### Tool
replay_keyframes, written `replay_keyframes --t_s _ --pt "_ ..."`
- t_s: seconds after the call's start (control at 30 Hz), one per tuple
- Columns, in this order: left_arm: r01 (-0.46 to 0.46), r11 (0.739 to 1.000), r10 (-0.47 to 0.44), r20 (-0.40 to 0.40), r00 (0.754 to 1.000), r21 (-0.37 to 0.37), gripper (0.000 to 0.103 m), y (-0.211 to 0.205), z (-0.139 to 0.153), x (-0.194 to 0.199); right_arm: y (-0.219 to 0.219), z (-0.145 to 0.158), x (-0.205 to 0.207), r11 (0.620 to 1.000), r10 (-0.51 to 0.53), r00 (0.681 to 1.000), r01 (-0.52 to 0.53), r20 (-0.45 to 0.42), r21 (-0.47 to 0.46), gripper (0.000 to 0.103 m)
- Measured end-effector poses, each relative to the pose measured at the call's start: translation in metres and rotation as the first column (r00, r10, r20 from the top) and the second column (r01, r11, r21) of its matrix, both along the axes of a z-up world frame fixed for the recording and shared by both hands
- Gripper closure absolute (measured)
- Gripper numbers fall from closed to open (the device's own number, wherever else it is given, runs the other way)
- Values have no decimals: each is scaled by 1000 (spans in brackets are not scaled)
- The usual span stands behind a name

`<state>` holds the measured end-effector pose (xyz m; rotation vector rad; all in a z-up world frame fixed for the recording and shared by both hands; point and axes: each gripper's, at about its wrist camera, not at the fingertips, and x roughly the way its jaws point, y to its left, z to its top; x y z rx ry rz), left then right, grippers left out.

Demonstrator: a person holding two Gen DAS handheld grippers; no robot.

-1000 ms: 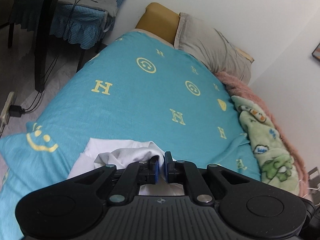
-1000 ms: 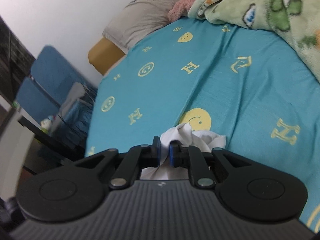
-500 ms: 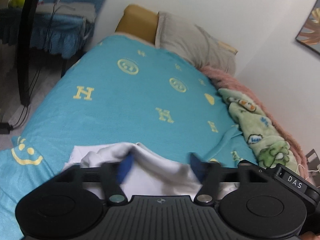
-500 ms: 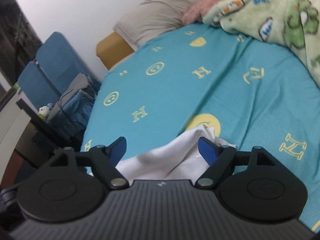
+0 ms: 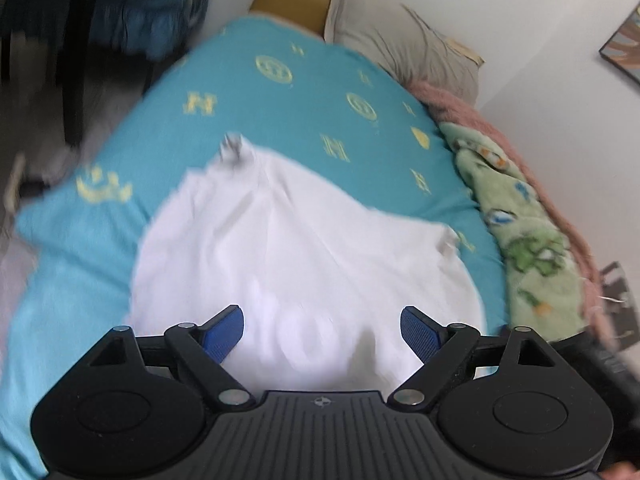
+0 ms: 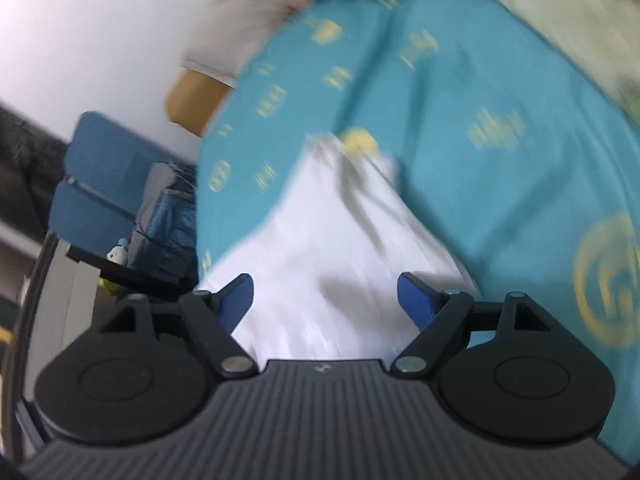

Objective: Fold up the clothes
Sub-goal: 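Grasp the folded shirt bundle with both grippers and lift it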

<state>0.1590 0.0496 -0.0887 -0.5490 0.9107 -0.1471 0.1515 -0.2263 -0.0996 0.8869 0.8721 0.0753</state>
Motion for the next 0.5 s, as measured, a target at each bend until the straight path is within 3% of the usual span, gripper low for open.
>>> replay_keyframes --t_s 0.2,0.33,0.4,0.5 --pt "28 985 -48 -115 992 -169 13 -4 -22 -12 3 -33 -16 990 -29 987 49 -156 129 22" --pt "37 964 -86 -177 981 -264 13 -9 -45 -4 3 -44 -14 983 -80 983 106 -167 152 22" --pt "9 955 -68 -190 980 -297 13 -7 -53 2 1 -50 -10 977 -110 982 136 -154 167 32" --pt "-34 938 -42 -210 977 -346 13 -4 -66 10 3 -53 1 980 -146 979 163 -142 116 43"
